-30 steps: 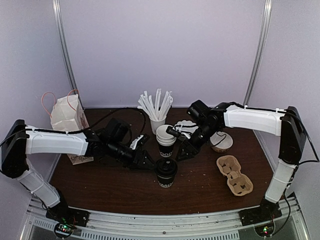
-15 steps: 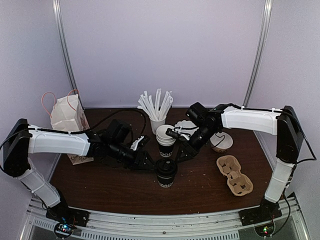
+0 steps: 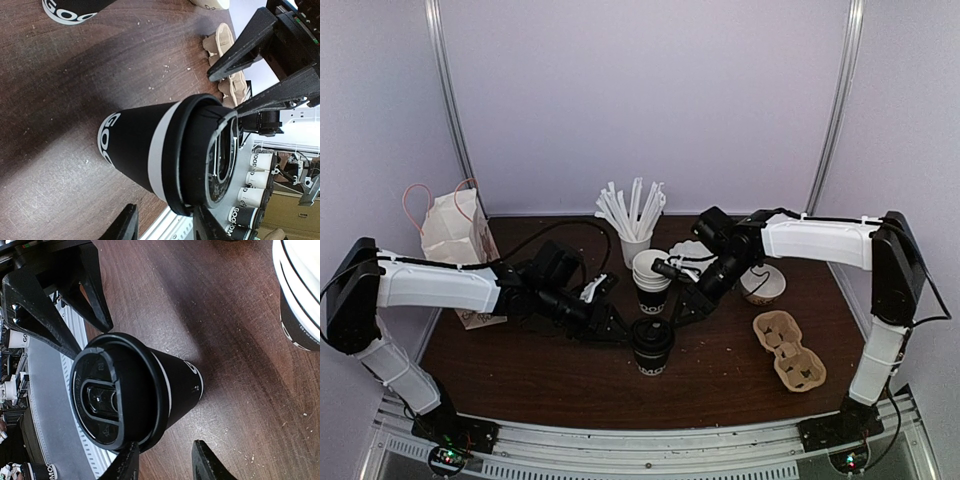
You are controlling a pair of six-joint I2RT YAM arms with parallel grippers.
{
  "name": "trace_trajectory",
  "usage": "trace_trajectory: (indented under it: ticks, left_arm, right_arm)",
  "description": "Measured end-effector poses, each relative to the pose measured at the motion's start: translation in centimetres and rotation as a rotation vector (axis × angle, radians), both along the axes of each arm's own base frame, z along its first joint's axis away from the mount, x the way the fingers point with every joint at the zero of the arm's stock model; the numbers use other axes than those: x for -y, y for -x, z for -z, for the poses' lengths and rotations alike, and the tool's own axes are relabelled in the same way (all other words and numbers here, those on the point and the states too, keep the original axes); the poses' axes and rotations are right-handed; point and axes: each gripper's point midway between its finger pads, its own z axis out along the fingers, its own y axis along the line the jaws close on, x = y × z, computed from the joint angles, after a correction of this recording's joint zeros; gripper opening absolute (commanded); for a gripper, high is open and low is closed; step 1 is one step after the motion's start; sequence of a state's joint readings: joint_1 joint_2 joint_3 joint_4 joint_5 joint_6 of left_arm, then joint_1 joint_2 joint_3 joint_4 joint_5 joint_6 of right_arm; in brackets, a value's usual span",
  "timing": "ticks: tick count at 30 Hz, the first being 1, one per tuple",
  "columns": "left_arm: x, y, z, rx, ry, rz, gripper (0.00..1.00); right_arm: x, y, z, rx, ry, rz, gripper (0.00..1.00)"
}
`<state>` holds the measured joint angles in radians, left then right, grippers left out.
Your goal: Pack the takeout coffee
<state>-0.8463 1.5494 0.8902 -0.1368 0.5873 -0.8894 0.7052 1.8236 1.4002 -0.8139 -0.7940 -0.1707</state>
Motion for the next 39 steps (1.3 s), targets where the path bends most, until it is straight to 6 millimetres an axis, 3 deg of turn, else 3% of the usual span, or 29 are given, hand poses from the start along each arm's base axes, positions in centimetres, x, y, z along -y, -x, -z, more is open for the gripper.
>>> trace_trajectory:
  ticks: [13,29,39]
  left_arm:
    - [0.1,-0.2,0.8,-0.039,-0.002,0.004,0.36]
    - [-0.1,0.3,2.9,-0.222,-0.047,0.116,0.35]
    - [-0.3,-0.6,1.2,-0.042,-0.147,0.104,0.42]
  right_arm:
    - [-0.1,0.1,0.7,-0.055,-0.006,0.007,0.42]
    - [0.0,0.0,1.4,-0.116,0.019,0.017,0.41]
    - [0.2,-0.1,0.9,-0.08,0.031,0.009,0.43]
